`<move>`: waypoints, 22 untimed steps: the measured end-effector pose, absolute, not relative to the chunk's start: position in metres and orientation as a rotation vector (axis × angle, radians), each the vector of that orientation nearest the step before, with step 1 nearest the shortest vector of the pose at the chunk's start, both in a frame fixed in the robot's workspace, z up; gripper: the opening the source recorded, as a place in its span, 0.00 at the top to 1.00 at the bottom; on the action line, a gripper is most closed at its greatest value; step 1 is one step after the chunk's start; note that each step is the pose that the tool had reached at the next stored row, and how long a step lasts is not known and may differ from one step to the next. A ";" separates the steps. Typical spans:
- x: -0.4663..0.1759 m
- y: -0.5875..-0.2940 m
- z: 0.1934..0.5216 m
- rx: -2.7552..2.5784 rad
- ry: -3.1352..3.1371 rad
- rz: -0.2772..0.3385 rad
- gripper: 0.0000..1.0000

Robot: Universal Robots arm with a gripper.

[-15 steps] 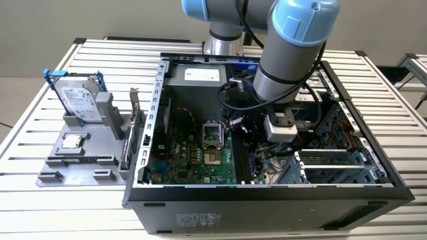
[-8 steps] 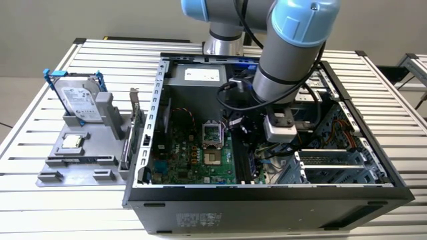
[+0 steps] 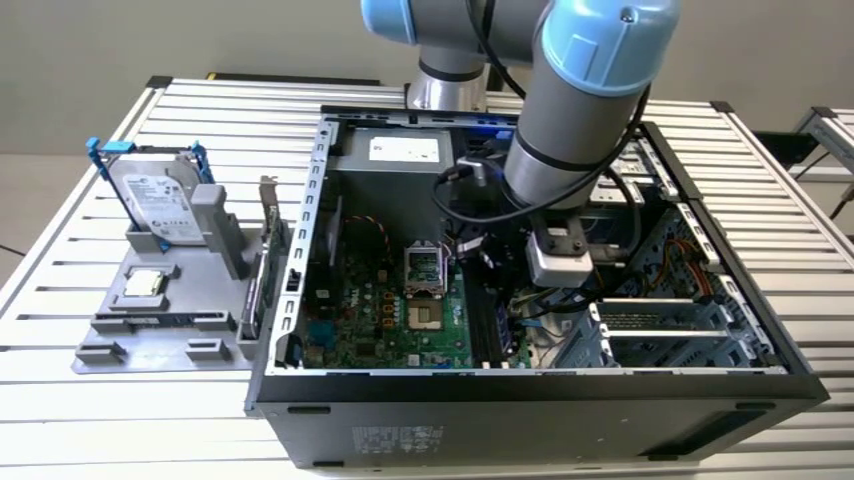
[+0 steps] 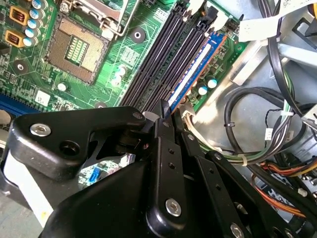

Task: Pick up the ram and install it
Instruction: 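Insert the ram into the slot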

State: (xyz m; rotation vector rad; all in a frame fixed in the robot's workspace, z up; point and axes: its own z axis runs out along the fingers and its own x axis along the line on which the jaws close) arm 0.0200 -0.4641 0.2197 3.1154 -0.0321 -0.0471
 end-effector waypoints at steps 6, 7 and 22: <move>0.020 -0.464 0.216 3.115 -0.032 -0.047 1.00; 0.020 -0.464 0.215 3.115 -0.032 -0.047 1.00; 0.020 -0.464 0.214 3.115 -0.032 -0.047 1.00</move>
